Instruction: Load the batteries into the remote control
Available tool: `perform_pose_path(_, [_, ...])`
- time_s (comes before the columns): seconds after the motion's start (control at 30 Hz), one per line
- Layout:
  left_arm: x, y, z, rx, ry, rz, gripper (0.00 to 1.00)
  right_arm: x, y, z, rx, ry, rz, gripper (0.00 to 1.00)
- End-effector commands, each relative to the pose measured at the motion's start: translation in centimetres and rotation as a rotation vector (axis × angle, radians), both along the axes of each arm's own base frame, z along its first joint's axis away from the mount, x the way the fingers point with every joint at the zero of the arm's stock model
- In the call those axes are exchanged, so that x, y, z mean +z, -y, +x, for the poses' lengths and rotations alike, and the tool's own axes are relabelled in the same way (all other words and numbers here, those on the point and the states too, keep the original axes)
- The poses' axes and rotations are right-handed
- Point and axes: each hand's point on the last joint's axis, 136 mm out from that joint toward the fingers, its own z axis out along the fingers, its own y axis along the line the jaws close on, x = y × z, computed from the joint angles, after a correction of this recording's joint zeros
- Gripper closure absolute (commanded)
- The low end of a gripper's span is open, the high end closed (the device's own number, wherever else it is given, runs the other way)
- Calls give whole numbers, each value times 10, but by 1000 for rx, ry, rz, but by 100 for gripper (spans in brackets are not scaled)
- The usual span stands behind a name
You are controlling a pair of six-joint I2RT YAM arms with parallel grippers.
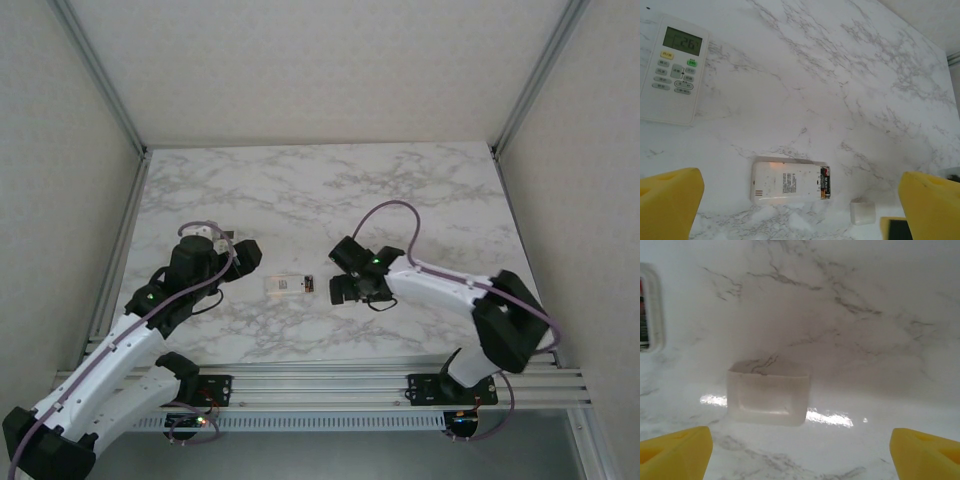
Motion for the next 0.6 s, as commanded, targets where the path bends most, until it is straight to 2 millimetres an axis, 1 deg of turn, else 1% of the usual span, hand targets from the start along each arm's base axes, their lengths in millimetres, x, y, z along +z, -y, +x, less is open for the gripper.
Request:
perform_pose_path(0.0, [0, -2, -2, -6, 13, 10, 0, -4, -14, 4, -25, -34, 5, 7])
perform_pose_path(0.07, [-3, -3, -4, 0, 13, 2, 0, -10, -24, 8, 15, -39, 17, 7])
perform_pose_path(0.13, [-5, -4, -4, 6, 11, -2, 0, -19, -30, 9, 41, -59, 11, 7])
perform_pose_path(0.27, [-6, -5, -5, 12, 7, 0, 0, -40, -30, 3, 59, -110, -21, 10])
perform_pose_path(0.33, [-5, -5, -4, 14, 9, 2, 0, -47, -29, 2, 62, -120, -25, 16])
perform_pose_path(0.43, [-3, -5, -3, 15, 10, 5, 1, -50, -28, -1, 78, -134, -32, 31])
perform_pose_path(0.5, [-3, -5, -2, 14, 9, 8, 0, -47, -27, -1, 103, -128, -37, 36])
perform_pose_path(0.57, [-3, -5, -1, 15, 8, 9, 1, -38, -30, 2, 164, -105, -24, 42])
